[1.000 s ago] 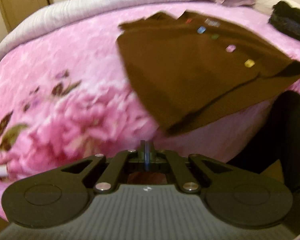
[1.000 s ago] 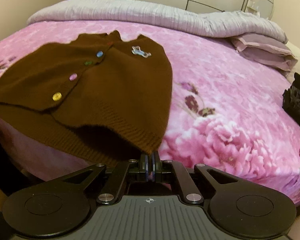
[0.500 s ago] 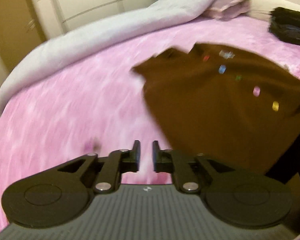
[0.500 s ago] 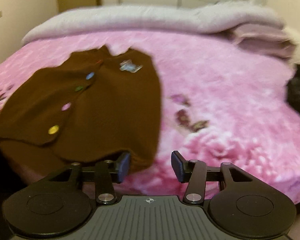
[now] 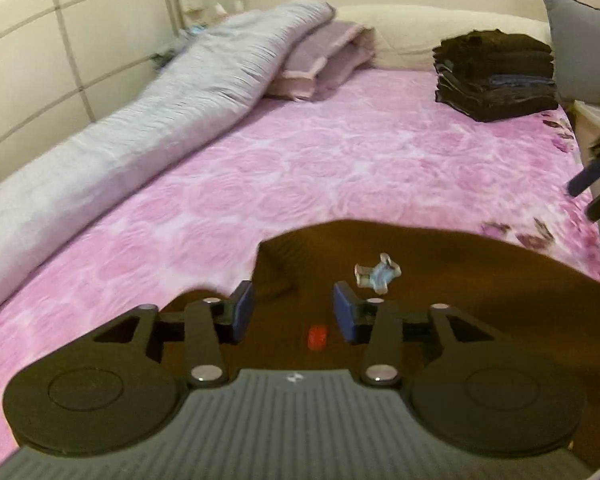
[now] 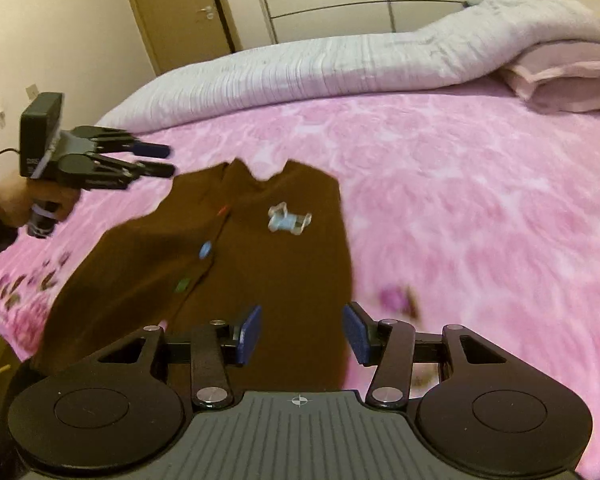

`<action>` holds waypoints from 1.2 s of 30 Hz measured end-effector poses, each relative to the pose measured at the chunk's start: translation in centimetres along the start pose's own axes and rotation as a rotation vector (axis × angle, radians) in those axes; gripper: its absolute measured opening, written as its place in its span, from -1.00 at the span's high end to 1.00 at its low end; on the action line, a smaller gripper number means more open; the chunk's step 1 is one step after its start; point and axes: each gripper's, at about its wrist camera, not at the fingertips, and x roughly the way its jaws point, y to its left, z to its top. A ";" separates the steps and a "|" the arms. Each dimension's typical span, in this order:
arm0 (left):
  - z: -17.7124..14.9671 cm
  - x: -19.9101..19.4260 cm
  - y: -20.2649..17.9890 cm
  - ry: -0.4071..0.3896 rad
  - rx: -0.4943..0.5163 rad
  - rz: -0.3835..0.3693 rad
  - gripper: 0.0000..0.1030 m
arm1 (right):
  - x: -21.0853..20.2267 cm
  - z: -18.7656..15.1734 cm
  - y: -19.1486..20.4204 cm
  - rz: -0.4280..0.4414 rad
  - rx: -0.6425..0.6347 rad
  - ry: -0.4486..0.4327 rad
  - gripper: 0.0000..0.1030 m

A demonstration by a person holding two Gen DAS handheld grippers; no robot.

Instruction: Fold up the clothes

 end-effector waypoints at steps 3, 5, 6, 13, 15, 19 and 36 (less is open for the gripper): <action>2.3 6.1 1.9 0.054 -0.034 -0.039 0.22 | 5.5 3.4 -3.9 0.074 0.010 0.001 0.04; 3.0 9.5 3.3 0.084 -0.012 -0.039 0.23 | 9.2 5.5 -6.5 0.121 0.055 0.007 0.04; 3.3 11.0 4.0 0.098 0.009 -0.034 0.23 | 11.1 6.5 -7.8 0.151 0.088 0.010 0.04; 1.0 17.6 5.5 0.253 0.250 -0.118 0.25 | 21.6 10.0 -13.9 0.315 0.249 0.112 0.04; 0.4 17.9 5.4 0.225 0.264 -0.170 0.24 | 23.6 9.8 -14.4 0.366 0.296 0.133 0.04; 0.9 17.8 5.3 0.140 0.250 -0.194 0.74 | 24.5 10.3 -14.7 0.453 0.379 0.118 0.93; -1.5 9.7 6.4 0.057 0.161 -0.031 0.47 | 16.8 5.1 0.2 0.230 -0.389 0.015 0.64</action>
